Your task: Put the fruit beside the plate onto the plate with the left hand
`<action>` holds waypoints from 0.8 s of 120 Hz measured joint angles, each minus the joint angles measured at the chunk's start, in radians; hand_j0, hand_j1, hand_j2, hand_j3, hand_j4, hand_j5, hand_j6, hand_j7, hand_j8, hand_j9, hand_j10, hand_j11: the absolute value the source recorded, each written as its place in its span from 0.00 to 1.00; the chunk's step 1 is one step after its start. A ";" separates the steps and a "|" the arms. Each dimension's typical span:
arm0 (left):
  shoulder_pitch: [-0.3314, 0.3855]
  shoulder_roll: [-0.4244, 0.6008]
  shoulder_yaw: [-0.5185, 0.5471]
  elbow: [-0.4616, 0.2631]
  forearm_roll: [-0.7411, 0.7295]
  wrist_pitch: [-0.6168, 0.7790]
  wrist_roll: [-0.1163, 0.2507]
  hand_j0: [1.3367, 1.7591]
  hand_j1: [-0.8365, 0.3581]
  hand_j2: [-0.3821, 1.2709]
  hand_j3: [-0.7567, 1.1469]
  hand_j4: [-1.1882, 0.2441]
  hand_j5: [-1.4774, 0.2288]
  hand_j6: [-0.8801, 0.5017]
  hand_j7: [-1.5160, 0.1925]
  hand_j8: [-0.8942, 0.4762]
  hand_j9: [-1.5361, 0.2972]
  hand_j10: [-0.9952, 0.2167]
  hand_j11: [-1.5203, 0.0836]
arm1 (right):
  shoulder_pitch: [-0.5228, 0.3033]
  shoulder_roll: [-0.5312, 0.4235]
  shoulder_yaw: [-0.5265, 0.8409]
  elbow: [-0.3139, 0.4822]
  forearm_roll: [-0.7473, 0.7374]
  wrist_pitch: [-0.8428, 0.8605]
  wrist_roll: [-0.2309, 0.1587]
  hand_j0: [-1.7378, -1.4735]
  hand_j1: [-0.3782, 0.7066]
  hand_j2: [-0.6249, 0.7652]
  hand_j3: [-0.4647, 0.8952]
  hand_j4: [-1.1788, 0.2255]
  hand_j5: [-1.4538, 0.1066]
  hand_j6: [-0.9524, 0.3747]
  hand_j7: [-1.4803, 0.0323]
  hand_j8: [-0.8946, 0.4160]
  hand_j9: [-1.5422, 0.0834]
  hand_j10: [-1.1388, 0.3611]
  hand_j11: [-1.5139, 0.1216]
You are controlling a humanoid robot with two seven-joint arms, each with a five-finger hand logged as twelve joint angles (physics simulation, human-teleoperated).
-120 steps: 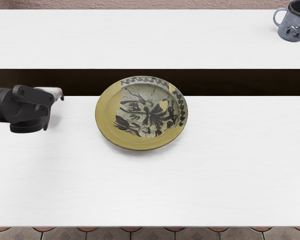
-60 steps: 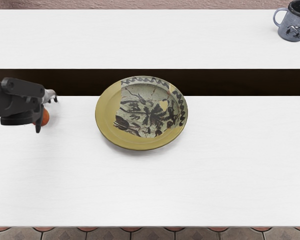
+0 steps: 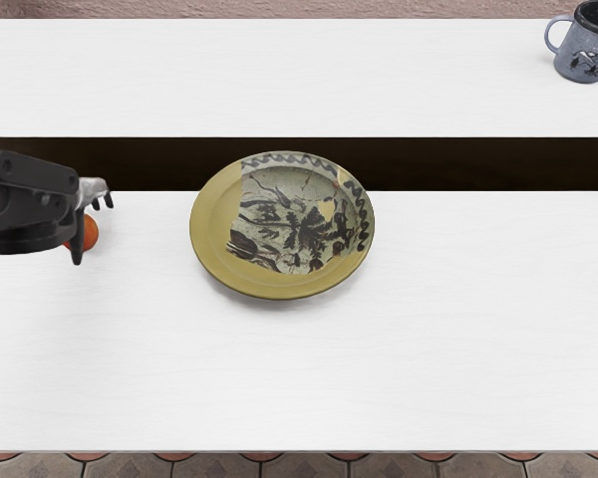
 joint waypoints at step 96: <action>0.023 0.003 0.009 -0.008 0.002 0.055 -0.019 0.76 0.50 0.30 0.40 0.48 0.49 0.28 0.51 0.31 0.49 0.41 0.54 | 0.000 0.000 0.000 0.000 0.000 0.000 0.000 0.30 0.07 0.44 0.34 0.81 0.90 0.69 0.95 0.66 0.92 0.74 0.90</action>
